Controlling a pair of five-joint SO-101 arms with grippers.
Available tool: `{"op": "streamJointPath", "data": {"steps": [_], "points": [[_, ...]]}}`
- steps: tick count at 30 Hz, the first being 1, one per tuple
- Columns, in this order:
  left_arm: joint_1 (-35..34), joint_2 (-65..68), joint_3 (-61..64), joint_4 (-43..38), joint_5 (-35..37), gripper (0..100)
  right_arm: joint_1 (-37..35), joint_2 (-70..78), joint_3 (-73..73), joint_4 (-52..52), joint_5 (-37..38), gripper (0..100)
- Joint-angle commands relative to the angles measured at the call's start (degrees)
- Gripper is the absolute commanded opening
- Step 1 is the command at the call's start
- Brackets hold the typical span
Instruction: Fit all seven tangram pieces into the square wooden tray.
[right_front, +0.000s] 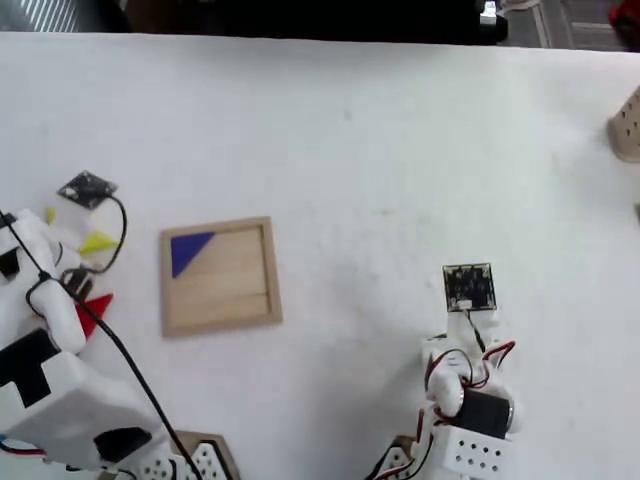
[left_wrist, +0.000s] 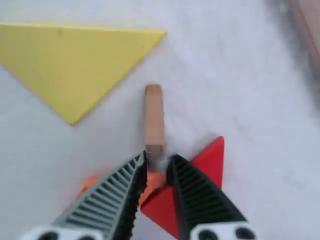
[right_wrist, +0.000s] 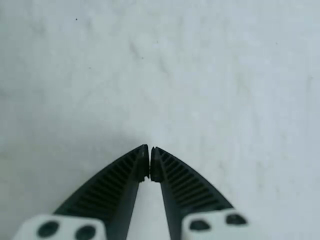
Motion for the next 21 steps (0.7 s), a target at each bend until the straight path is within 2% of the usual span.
{"op": "streamJointPath", "data": {"steps": [1, 9, 13, 21], "points": [[2.2, -0.4, -8.2, 4.5, 6.9, 10, -0.2, -0.7, 0.4, 0.3, 0.5, 1.7], [6.5, -0.4, -15.1, 8.9, 18.7, 10, -0.2, -0.7, 0.4, 0.3, 0.5, 1.7], [9.6, -0.3, -15.1, 10.5, 19.4, 10, -0.1, -0.7, 0.4, 0.3, 0.5, 1.7], [8.7, -0.4, -14.9, 11.3, 16.9, 13, -0.3, -0.7, 0.4, 0.3, 0.5, 1.7]]}}
